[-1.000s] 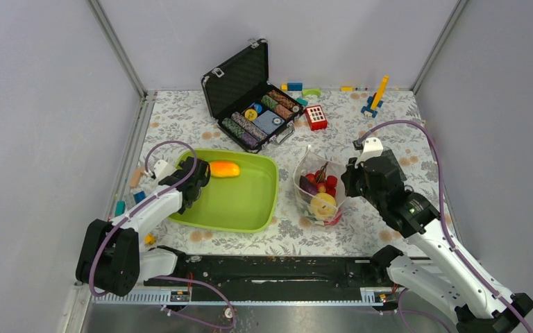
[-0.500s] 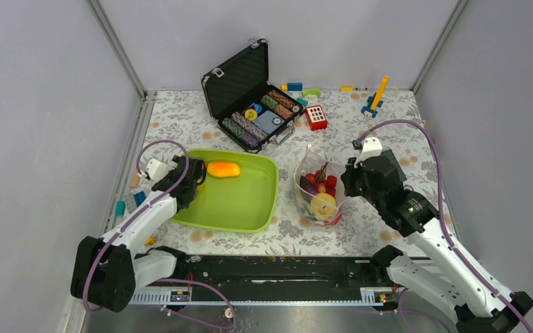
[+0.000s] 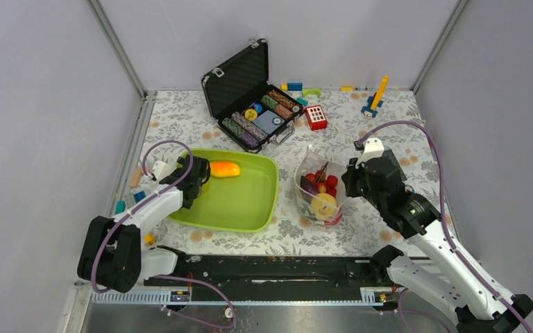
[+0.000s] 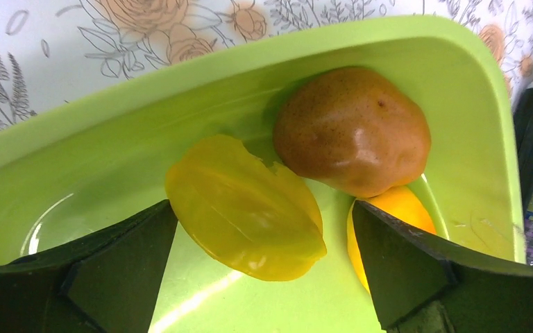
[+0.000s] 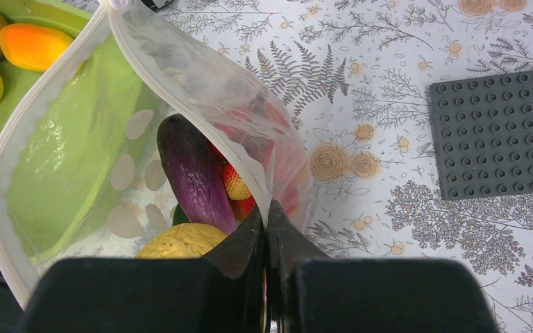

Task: Place the food in the zip-top bag and seal the zipper
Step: Pick up the fake fruit from the bin.

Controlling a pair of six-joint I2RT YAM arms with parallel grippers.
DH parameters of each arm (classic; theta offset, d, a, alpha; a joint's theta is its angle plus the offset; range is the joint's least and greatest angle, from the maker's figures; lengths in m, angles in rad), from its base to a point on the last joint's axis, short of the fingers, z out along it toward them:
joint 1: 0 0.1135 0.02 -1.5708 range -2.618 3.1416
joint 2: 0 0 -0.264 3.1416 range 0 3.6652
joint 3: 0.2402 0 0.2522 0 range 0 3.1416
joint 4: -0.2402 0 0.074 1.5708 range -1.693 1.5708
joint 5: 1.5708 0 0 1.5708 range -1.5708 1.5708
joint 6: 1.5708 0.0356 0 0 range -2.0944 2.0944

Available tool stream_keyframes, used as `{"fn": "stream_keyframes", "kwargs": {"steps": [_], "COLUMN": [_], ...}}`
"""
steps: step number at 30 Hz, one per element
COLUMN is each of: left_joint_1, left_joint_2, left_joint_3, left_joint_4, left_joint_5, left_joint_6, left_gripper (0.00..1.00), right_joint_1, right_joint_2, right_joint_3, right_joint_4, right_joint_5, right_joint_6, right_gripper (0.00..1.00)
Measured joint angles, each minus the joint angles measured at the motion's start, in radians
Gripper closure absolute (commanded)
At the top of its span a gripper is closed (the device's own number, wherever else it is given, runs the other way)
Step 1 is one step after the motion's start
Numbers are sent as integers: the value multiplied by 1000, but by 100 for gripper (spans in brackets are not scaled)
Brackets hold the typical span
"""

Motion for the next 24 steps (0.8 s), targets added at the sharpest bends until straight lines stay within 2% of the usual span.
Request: {"fn": "stream_keyframes", "kwargs": {"steps": [6,9,13,20,24], "left_joint_1": [0,1,2,2,2], "left_joint_2": [87,105,124,136,136], "left_joint_3": [-2,2,9,9,5], "left_joint_4": [48,86,119,137,143], "left_joint_5": [62,70,78,101,120], "left_joint_6": [3,6,13,19,24], "left_gripper": [2,7,18,46,56], "right_joint_1": [0,0,0,0,0], "right_joint_2": [8,12,21,29,31], "right_joint_3": [0,0,0,0,0], "right_joint_4": [1,1,3,4,5], "right_joint_5": [0,0,0,1,0], "right_joint_6": [0,0,0,0,0], "right_gripper": [95,95,95,95,95]}}
